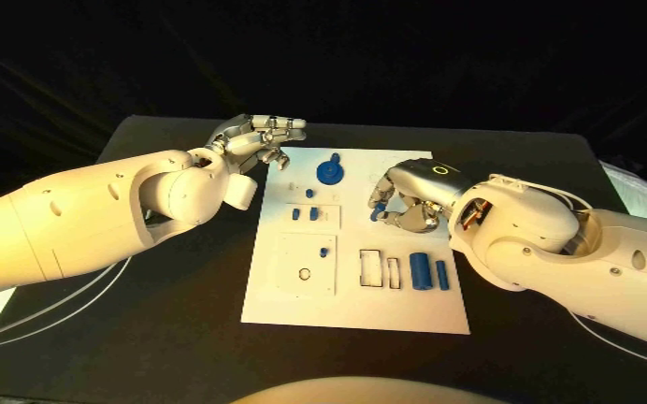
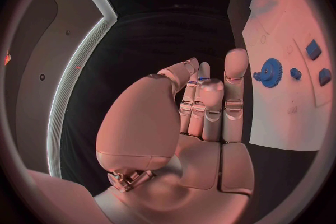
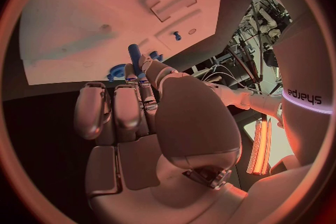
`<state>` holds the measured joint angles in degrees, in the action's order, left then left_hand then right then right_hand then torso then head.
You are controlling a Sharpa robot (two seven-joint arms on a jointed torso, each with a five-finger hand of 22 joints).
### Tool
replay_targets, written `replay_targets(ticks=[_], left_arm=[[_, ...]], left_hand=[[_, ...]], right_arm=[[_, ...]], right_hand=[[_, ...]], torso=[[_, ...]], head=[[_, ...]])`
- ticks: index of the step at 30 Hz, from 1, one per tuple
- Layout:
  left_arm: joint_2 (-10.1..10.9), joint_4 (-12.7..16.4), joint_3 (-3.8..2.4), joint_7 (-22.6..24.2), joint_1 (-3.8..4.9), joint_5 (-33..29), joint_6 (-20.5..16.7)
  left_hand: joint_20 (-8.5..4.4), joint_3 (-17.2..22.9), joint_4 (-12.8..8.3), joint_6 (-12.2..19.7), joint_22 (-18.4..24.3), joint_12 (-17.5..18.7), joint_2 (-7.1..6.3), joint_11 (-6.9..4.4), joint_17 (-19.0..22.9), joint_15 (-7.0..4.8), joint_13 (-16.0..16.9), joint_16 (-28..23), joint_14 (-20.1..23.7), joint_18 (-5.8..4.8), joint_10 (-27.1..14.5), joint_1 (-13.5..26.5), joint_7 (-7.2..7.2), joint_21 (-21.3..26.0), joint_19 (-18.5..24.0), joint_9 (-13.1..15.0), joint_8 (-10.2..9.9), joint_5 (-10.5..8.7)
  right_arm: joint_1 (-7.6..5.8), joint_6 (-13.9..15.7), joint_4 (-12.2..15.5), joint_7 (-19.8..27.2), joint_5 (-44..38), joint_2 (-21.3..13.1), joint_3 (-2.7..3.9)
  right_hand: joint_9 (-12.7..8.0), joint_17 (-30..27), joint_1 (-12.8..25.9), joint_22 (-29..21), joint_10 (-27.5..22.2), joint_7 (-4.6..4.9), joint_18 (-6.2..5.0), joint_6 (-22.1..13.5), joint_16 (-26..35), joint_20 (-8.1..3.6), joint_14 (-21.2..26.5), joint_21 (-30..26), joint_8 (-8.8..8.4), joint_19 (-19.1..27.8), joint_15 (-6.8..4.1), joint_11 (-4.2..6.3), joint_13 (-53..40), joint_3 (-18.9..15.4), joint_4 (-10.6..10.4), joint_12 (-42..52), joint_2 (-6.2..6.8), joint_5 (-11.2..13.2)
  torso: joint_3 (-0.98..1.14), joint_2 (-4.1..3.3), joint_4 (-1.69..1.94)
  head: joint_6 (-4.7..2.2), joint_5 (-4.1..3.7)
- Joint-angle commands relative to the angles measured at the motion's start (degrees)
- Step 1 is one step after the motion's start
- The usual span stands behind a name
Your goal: Assemble the parts on the task board
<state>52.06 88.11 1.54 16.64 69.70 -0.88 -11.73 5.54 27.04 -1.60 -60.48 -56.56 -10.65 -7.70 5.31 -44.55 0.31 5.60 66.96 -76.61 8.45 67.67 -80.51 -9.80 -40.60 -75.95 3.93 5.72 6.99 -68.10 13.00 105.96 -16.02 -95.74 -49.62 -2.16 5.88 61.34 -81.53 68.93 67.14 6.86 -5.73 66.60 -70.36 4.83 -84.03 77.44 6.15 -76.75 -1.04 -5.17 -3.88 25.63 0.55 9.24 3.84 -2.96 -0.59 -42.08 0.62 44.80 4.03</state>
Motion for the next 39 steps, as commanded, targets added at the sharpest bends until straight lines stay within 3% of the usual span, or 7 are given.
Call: replay_targets(ticks=[1, 9, 14, 19, 21, 27, 39], left_arm=[[-0.21, 0.12, -0.03, 0.09, -0.02, 0.17, 1.23], [-0.4, 0.02, -0.03, 0.12, -0.02, 0.17, 1.21], [-0.6, 0.12, -0.03, 0.12, -0.02, 0.17, 1.27], [-0.66, 0.09, -0.03, 0.15, -0.02, 0.17, 1.22], [-0.71, 0.07, -0.03, 0.15, -0.02, 0.17, 1.23], [-0.93, 0.07, -0.03, 0.21, -0.02, 0.17, 1.1], [-0.94, 0.1, -0.03, 0.29, -0.02, 0.17, 1.25]], left_hand=[[0.11, -0.06, -0.23, 0.31, 0.06, -0.27, 0.2, -0.05, 0.04, -0.14, 0.08, -0.14, 0.36, 0.55, -0.32, -0.26, -0.09, 0.18, 0.34, -0.09, 0.09, -0.03], [0.11, -0.06, -0.23, 0.31, 0.06, -0.27, 0.2, -0.05, 0.04, -0.14, 0.08, -0.14, 0.36, 0.55, -0.32, -0.26, -0.09, 0.18, 0.34, -0.09, 0.09, -0.03], [0.12, -0.08, -0.22, 0.32, 0.06, -0.29, 0.21, -0.05, 0.05, -0.13, 0.08, -0.14, 0.37, 0.55, -0.34, -0.23, -0.09, 0.18, 0.35, -0.08, 0.09, -0.03], [0.14, -0.13, -0.19, 0.35, 0.06, -0.34, 0.24, -0.03, 0.1, -0.11, 0.09, -0.14, 0.4, 0.55, -0.39, -0.16, -0.11, 0.2, 0.36, -0.08, 0.1, -0.04], [0.14, -0.13, -0.19, 0.35, 0.06, -0.34, 0.24, -0.03, 0.1, -0.11, 0.09, -0.14, 0.4, 0.55, -0.39, -0.16, -0.11, 0.2, 0.36, -0.08, 0.1, -0.04], [0.14, -0.15, -0.2, 0.4, 0.05, -0.36, 0.23, -0.02, 0.09, -0.1, 0.09, -0.12, 0.4, 0.55, -0.44, -0.14, -0.13, 0.2, 0.37, -0.09, 0.09, -0.04], [0.22, -0.26, -0.29, 1.0, 0.02, -0.42, 0.25, 0.15, 0.05, 0.01, 0.06, 0.01, 0.43, 0.54, -0.99, -0.09, -0.32, 0.23, 0.4, -0.15, -0.12, -0.03]], right_arm=[[0.34, 1.23, 1.0, 1.58, 2.16, 1.24, 0.03], [1.98, 1.45, 1.18, 3.11, 2.67, 5.96, -0.04], [3.45, 1.25, 0.49, 4.07, 2.9, 8.05, -0.18], [4.74, 0.96, -0.18, 4.84, 3.32, 9.51, -0.22], [5.09, 0.72, -0.51, 5.06, 3.29, 10.07, -0.24], [5.52, -0.25, -2.25, 5.3, 3.27, 11.44, -0.49], [6.36, -2.15, -3.81, 4.8, 2.8, 13.1, -1.05]], right_hand=[[0.02, -0.03, -1.31, -0.05, 2.22, 0.42, 0.99, -0.01, -0.3, 0.11, -1.67, 0.28, 0.01, -0.36, -0.13, 1.71, -0.14, 0.4, 0.09, -0.39, -0.78, -0.4], [0.01, -0.13, -1.3, -0.08, 2.13, 0.59, 0.98, -0.18, -0.27, 0.16, -1.64, 0.29, -0.12, -0.3, -0.04, 1.58, -0.11, 0.6, 0.27, -0.63, -0.69, -0.45], [0.0, -0.19, -1.22, -0.2, 2.03, 0.7, 0.95, -0.31, -0.26, 0.2, -1.62, 0.23, -0.22, -0.19, 0.03, 1.48, -0.09, 0.73, 0.34, -0.81, -0.68, -0.46], [-0.01, -0.29, -1.18, -0.26, 1.98, 0.75, 0.94, -0.38, -0.21, 0.23, -1.6, 0.2, -0.28, -0.14, 0.07, 1.44, -0.09, 0.8, 0.39, -0.92, -0.67, -0.47], [-0.01, -0.27, -1.18, -0.3, 1.96, 0.77, 0.93, -0.4, -0.23, 0.24, -1.6, 0.18, -0.3, -0.1, 0.09, 1.42, -0.08, 0.84, 0.42, -0.96, -0.68, -0.49], [-0.01, -0.33, -1.18, -0.33, 1.95, 0.78, 0.92, -0.42, -0.19, 0.25, -1.59, 0.17, -0.31, -0.08, 0.1, 1.41, -0.08, 0.87, 0.44, -0.99, -0.69, -0.51], [-0.01, -0.42, -1.15, -0.46, 1.92, 0.81, 0.89, -0.45, -0.14, 0.28, -1.57, 0.09, -0.34, 0.02, 0.12, 1.38, -0.08, 0.92, 0.47, -1.05, -0.7, -0.54]], torso=[[-0.01, -0.04, 0.15], [-0.1, 0.02, 0.08], [-0.11, -0.09, 0.31], [-0.04, -0.07, 0.0], [-0.03, -0.1, 0.09], [-0.08, -0.04, 0.16], [0.01, -0.06, 0.07]], head=[[-0.02, 0.11], [0.24, 0.91], [0.5, 1.1], [0.66, 1.69], [0.7, 1.72], [0.83, 1.81], [1.15, 2.04]])
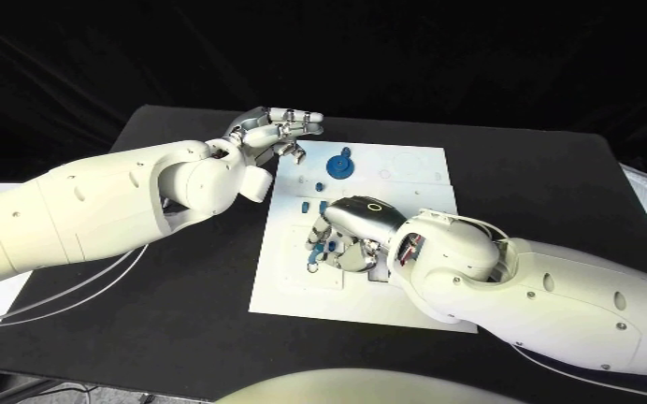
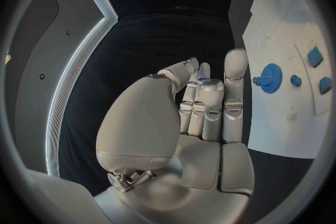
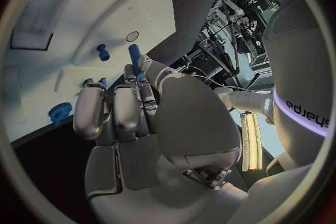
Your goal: Assemble the parts on the task board
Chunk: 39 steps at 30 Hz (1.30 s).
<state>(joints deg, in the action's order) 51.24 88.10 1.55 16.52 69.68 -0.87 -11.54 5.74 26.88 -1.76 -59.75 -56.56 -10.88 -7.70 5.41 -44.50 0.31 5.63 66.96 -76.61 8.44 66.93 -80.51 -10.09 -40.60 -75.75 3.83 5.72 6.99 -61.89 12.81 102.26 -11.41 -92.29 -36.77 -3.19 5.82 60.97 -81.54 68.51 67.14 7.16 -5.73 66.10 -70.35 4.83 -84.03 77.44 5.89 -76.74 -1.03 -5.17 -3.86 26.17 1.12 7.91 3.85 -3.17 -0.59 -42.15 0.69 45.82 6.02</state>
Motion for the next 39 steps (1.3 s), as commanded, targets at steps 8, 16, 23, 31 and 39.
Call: replay_targets(ticks=[8, 16, 23, 31, 39], left_arm=[[-0.1, 0.06, -0.04, 0.39, 0.0, 0.17, 1.11], [-0.1, 0.04, -0.04, 0.35, 0.0, 0.17, 1.19], [-0.09, 0.05, -0.04, 0.34, 0.0, 0.17, 1.23], [-0.02, 0.05, -0.04, 0.3, 0.0, 0.17, 1.24], [-0.05, 0.08, -0.04, 0.28, 0.0, 0.17, 1.26]], left_hand=[[0.02, -0.1, -0.13, 0.27, 0.02, -0.2, 0.27, 0.04, 0.03, 0.02, 0.03, 0.0, 0.45, 0.55, -0.26, -0.09, -0.02, 0.23, 0.2, -0.05, -0.12, -0.03], [0.02, -0.1, -0.13, 0.27, 0.02, -0.2, 0.27, 0.04, 0.03, 0.02, 0.03, 0.0, 0.45, 0.55, -0.26, -0.09, -0.02, 0.23, 0.2, -0.05, -0.12, -0.03], [0.02, -0.1, -0.13, 0.27, 0.02, -0.2, 0.27, 0.04, 0.03, 0.02, 0.03, 0.0, 0.45, 0.55, -0.26, -0.09, -0.02, 0.23, 0.2, -0.05, -0.12, -0.03], [0.02, -0.1, -0.13, 0.27, 0.02, -0.2, 0.27, 0.04, 0.03, 0.02, 0.03, 0.0, 0.45, 0.55, -0.26, -0.09, -0.02, 0.23, 0.2, -0.05, -0.12, -0.03], [0.02, -0.1, -0.13, 0.27, 0.02, -0.2, 0.27, 0.04, 0.03, 0.02, 0.03, 0.0, 0.45, 0.55, -0.26, -0.09, -0.02, 0.23, 0.2, -0.05, -0.12, -0.03]], right_arm=[[0.46, -3.39, -0.21, -0.28, -1.17, 0.74, -0.19], [0.65, -4.0, -0.72, -1.36, -2.44, 1.13, -0.24], [0.83, -4.96, -1.1, -2.66, -4.65, 1.5, -0.27], [1.05, -5.29, -1.15, -3.58, -6.7, 1.92, -0.29], [1.41, -7.1, -1.55, -4.31, -8.7, 3.28, -0.48]], right_hand=[[0.06, -0.13, -1.12, -0.14, 1.93, 0.52, 0.87, 0.04, -0.1, 0.28, -1.55, 0.05, -0.09, 0.07, 0.13, 1.36, -0.1, 0.4, -0.1, 0.26, -0.73, -0.33], [0.06, -0.22, -1.08, -0.23, 1.94, 0.53, 0.85, 0.04, -0.04, 0.29, -1.54, 0.0, -0.09, 0.13, 0.14, 1.35, -0.1, 0.43, -0.09, 0.24, -0.75, -0.34], [0.07, -0.19, -1.05, -0.18, 1.96, 0.54, 0.86, 0.05, -0.07, 0.31, -1.54, 0.03, -0.09, 0.11, 0.15, 1.34, -0.11, 0.45, -0.1, 0.22, -0.79, -0.35], [0.08, -0.25, -1.01, -0.11, 2.0, 0.54, 0.87, 0.07, -0.03, 0.32, -1.52, 0.07, -0.08, 0.07, 0.16, 1.34, -0.12, 0.48, -0.1, 0.21, -0.83, -0.35], [0.11, -0.38, -0.71, -0.18, 2.05, 0.53, 0.85, 0.11, 0.03, 0.37, -1.49, 0.04, -0.09, 0.15, 0.2, 1.32, -0.14, 0.4, -0.08, 0.1, -0.64, -0.29]], torso=[[0.0, 0.02, -0.05], [0.0, 0.01, -0.01], [0.0, 0.03, -0.01], [-0.01, 0.06, -0.03], [-0.04, 0.05, -0.02]], head=[[0.29, 0.18], [0.39, 0.15], [0.48, 0.14], [0.56, 0.12], [0.51, 0.0]])
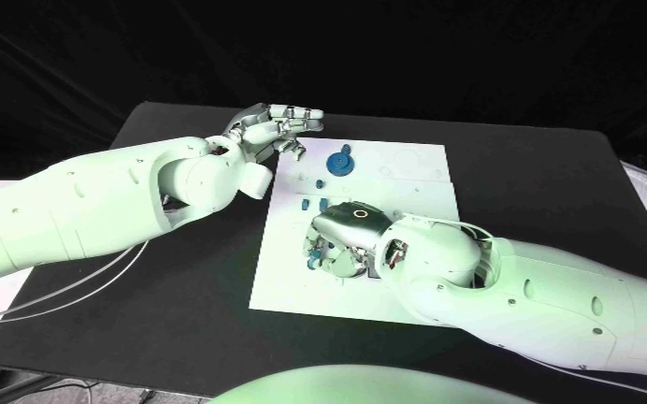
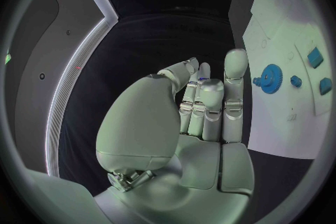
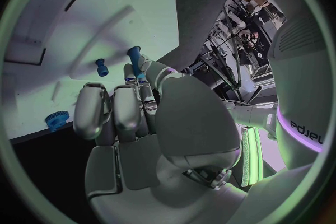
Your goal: Assemble the parts on the task board
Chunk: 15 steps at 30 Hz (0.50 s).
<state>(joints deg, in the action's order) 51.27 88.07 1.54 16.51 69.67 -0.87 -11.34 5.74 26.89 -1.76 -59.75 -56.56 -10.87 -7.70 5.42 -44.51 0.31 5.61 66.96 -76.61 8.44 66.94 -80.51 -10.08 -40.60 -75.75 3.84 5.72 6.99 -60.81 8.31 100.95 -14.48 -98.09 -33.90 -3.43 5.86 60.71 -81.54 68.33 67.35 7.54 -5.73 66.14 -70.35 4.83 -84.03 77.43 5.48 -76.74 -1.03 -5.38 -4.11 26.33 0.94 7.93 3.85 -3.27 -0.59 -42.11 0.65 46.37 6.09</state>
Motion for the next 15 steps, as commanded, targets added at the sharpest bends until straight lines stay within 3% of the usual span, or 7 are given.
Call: replay_targets(ticks=[1, 5, 10, 13, 15], left_arm=[[-0.06, 0.11, -0.03, 0.28, 0.01, 0.16, 1.05], [0.04, 0.12, -0.03, 0.23, 0.01, 0.16, 1.0], [0.13, 0.14, -0.03, 0.04, 0.01, 0.16, 0.9], [0.15, 0.15, -0.03, -0.02, 0.01, 0.16, 0.91], [0.18, 0.16, -0.03, -0.06, 0.01, 0.16, 0.9]], left_hand=[[0.02, -0.1, -0.13, 0.28, 0.02, -0.2, 0.27, 0.04, 0.04, 0.02, 0.05, 0.0, 0.44, 0.54, -0.27, -0.09, -0.03, 0.23, 0.2, -0.06, -0.12, -0.03], [0.02, -0.1, -0.13, 0.28, 0.02, -0.2, 0.27, 0.04, 0.04, 0.02, 0.05, 0.0, 0.44, 0.54, -0.27, -0.09, -0.03, 0.23, 0.2, -0.06, -0.12, -0.03], [0.02, -0.1, -0.13, 0.28, 0.02, -0.2, 0.27, 0.04, 0.04, 0.02, 0.05, 0.0, 0.44, 0.54, -0.27, -0.09, -0.03, 0.23, 0.2, -0.06, -0.12, -0.03], [0.02, -0.1, -0.13, 0.28, 0.02, -0.2, 0.27, 0.04, 0.04, 0.02, 0.05, 0.0, 0.44, 0.54, -0.27, -0.09, -0.03, 0.23, 0.2, -0.06, -0.12, -0.03], [0.02, -0.1, -0.13, 0.28, 0.02, -0.2, 0.27, 0.04, 0.04, 0.02, 0.05, 0.0, 0.44, 0.54, -0.27, -0.09, -0.03, 0.23, 0.2, -0.06, -0.12, -0.03]], right_arm=[[0.39, -2.66, -0.3, -1.31, -3.17, 0.52, -0.27], [0.6, -2.92, -0.54, -1.42, -3.68, 0.77, -0.38], [0.69, -2.45, -0.52, -0.94, -3.44, 0.83, -0.44], [0.71, -1.2, -0.47, -0.61, -3.09, 0.79, -0.46], [0.71, -0.03, -0.45, -0.48, -2.95, 0.71, -0.46]], right_hand=[[0.08, -0.17, -0.55, -0.04, 1.8, 0.16, 0.84, 0.04, 0.04, 0.39, -1.47, 0.02, 0.29, 0.2, 0.21, 1.53, 0.11, 0.18, 0.13, 0.0, -0.5, -0.17], [-0.04, -0.31, 0.68, -0.12, 1.0, 0.36, 0.82, -0.65, 0.07, 0.58, -1.4, -0.03, -0.17, 0.35, 0.45, 1.23, 0.24, -0.34, -0.11, -0.8, 0.3, -0.57], [-0.62, -1.02, 3.27, -0.96, -2.19, 1.23, 0.66, -2.95, 0.43, 1.26, -1.16, -0.57, -1.61, 1.03, 1.36, 0.14, 0.54, -1.89, -1.0, -2.96, 2.52, -2.59], [-1.52, -3.22, 4.45, -3.44, -5.77, 1.7, 0.1, -6.38, 2.01, 1.88, -0.48, -2.18, -2.02, 2.7, 2.01, -0.55, 0.55, -3.68, -1.32, -4.17, 4.13, -3.68], [-1.9, -6.19, 4.39, -6.82, -10.2, 2.27, -0.6, -8.07, 4.3, 2.31, 0.46, -4.45, -1.91, 4.96, 2.52, -1.25, 0.6, -4.99, -1.2, -4.37, 4.49, -3.9]], torso=[[-0.06, 0.01, 0.01], [-0.05, 0.01, 0.05], [-0.05, 0.0, 0.03], [-0.04, 0.01, 0.03], [-0.04, 0.01, 0.03]], head=[[-0.04, -0.08], [0.01, -0.03], [0.03, -0.01], [0.14, 0.09], [0.14, 0.09]])
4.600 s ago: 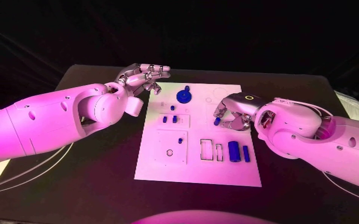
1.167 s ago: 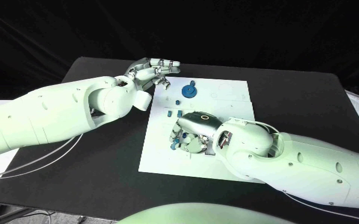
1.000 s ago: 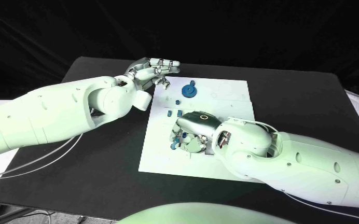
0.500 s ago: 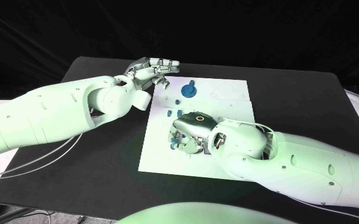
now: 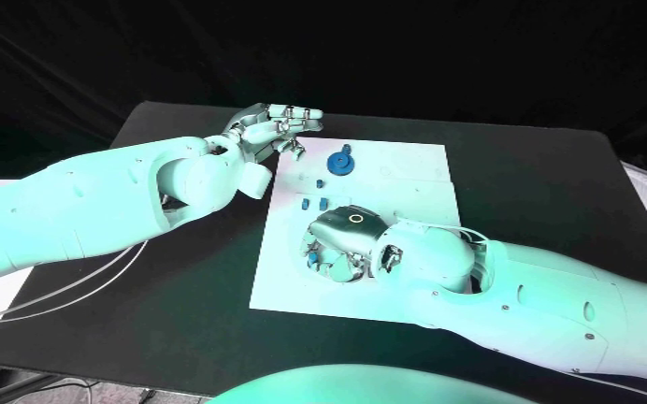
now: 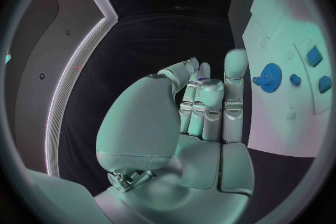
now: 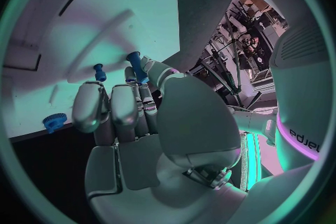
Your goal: Assemble the parts on the task board
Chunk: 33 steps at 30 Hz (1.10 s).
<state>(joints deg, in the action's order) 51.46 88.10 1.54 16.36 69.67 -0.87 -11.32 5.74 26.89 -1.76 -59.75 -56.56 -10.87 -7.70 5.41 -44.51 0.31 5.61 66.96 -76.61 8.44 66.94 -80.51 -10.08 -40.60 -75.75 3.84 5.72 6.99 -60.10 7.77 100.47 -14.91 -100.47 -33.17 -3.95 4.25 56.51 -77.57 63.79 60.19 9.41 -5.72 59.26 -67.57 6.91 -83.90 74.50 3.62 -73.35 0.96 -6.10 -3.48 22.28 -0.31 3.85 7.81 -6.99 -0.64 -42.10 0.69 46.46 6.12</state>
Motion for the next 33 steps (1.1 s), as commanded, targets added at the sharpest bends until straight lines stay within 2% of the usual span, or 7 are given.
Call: replay_targets(ticks=[1, 11, 20, 25, 30, 32, 33], left_arm=[[0.01, 0.13, -0.03, 0.05, 0.01, 0.16, 0.86], [0.11, -0.03, -0.03, -0.12, 0.01, 0.16, 0.89], [0.1, -0.16, -0.03, -0.12, 0.01, 0.16, 1.01], [0.25, -0.07, -0.02, -0.09, 0.01, 0.16, 0.93], [0.38, 0.1, -0.02, -0.03, 0.01, 0.16, 0.86], [0.38, 0.16, -0.01, -0.02, 0.01, 0.16, 0.88], [0.38, 0.18, -0.01, -0.02, 0.01, 0.16, 0.89]], left_hand=[[0.02, -0.1, -0.13, 0.28, 0.02, -0.21, 0.27, 0.04, 0.04, 0.02, 0.05, 0.0, 0.45, 0.55, -0.27, -0.09, -0.03, 0.23, 0.2, -0.06, -0.12, -0.03], [0.05, -0.16, -0.18, 0.27, 0.13, -0.4, 0.37, 0.05, 0.21, 0.05, 0.1, -0.03, 0.53, 0.58, -0.3, -0.09, -0.03, 0.43, 0.28, -0.02, -0.04, -0.03], [0.06, -0.18, -0.18, 0.29, 0.21, -0.43, 0.37, 0.06, 0.22, 0.05, 0.1, -0.03, 0.54, 0.6, -0.33, -0.07, -0.04, 0.56, 0.32, -0.02, -0.04, -0.03], [0.06, -0.18, -0.18, 0.29, 0.21, -0.43, 0.37, 0.06, 0.22, 0.05, 0.1, -0.03, 0.54, 0.6, -0.33, -0.07, -0.04, 0.56, 0.32, -0.02, -0.04, -0.03], [0.06, -0.18, -0.18, 0.29, 0.21, -0.43, 0.37, 0.06, 0.22, 0.05, 0.1, -0.03, 0.54, 0.6, -0.33, -0.07, -0.04, 0.56, 0.32, -0.02, -0.04, -0.03], [0.06, -0.18, -0.18, 0.29, 0.21, -0.43, 0.37, 0.06, 0.22, 0.05, 0.1, -0.03, 0.54, 0.6, -0.33, -0.07, -0.04, 0.56, 0.32, -0.02, -0.04, -0.03], [0.06, -0.18, -0.18, 0.29, 0.21, -0.43, 0.37, 0.06, 0.22, 0.05, 0.1, -0.03, 0.54, 0.6, -0.33, -0.07, -0.04, 0.56, 0.32, -0.02, -0.04, -0.03]], right_arm=[[0.0, 1.97, 0.07, 0.07, -0.45, -0.16, 0.05], [0.01, 10.74, 2.12, 1.52, 1.49, -2.6, 0.11], [-1.33, 13.05, 6.94, 1.28, 6.34, -9.64, 1.14], [-3.91, 12.69, 9.87, -1.56, 14.95, -17.53, 1.42], [-5.15, 13.91, 12.17, -6.3, 21.21, -25.05, 1.31], [-5.33, 13.69, 13.12, -8.71, 21.81, -27.85, 0.97], [-5.36, 13.49, 13.51, -9.66, 21.74, -28.88, 0.8]], right_hand=[[-0.4, -3.4, 0.4, -4.46, -4.96, 0.59, -1.08, -2.36, 2.65, 0.51, 0.72, -3.09, -0.03, 2.99, 0.78, -0.85, -0.14, -2.17, 0.02, -0.09, 0.62, -0.19], [-0.26, -7.74, -1.18, -9.28, -8.03, 0.99, -1.91, -6.14, 6.31, 0.9, 1.25, -6.95, 0.05, 4.96, 0.96, -1.18, -0.46, -8.8, -0.53, 2.57, -0.16, -0.54], [0.08, -8.06, -2.19, -8.9, -4.49, 0.24, -1.78, -4.14, 6.63, 0.42, 0.95, -6.79, 0.41, 3.95, 0.31, -0.29, -0.76, -10.77, -0.89, 6.16, -1.51, -1.21], [0.55, -0.06, -1.1, -1.23, 5.78, -0.09, -0.23, -1.01, 0.18, -0.43, -1.51, -1.5, 1.34, -1.03, -0.82, 1.26, -1.98, -10.99, -2.48, 10.73, -2.55, -1.99], [0.84, 9.2, 0.91, 8.55, 16.52, -2.25, 1.79, 1.09, -7.15, -2.46, -3.35, 5.17, 2.29, -6.79, -3.03, 4.07, -6.9, -12.72, -4.23, 17.86, -1.21, -4.18], [1.05, 12.67, 2.55, 11.76, 18.31, -3.07, 2.48, 1.75, -9.83, -3.14, -3.71, 7.3, 2.93, -8.46, -3.77, 4.7, -13.7, -14.69, -5.67, 24.91, -0.5, -6.87], [1.27, 14.69, 2.47, 13.18, 17.91, -3.71, 2.78, 2.07, -11.5, -3.56, -3.8, 8.32, 3.51, -9.06, -4.53, 5.16, -25.17, -15.82, -6.36, 35.17, -0.67, -9.02]], torso=[[0.01, 0.0, 0.01], [0.06, 0.03, -0.1], [0.04, 0.13, -0.22], [-0.18, 0.43, -0.56], [-0.29, 0.74, -1.24], [-0.24, 0.84, -1.57], [-0.23, 0.89, -1.69]], head=[[0.09, 0.08], [-0.01, 0.06], [-0.71, -0.89], [-1.28, -2.39], [-1.93, -3.51], [-2.09, -3.86], [-2.1, -4.06]])
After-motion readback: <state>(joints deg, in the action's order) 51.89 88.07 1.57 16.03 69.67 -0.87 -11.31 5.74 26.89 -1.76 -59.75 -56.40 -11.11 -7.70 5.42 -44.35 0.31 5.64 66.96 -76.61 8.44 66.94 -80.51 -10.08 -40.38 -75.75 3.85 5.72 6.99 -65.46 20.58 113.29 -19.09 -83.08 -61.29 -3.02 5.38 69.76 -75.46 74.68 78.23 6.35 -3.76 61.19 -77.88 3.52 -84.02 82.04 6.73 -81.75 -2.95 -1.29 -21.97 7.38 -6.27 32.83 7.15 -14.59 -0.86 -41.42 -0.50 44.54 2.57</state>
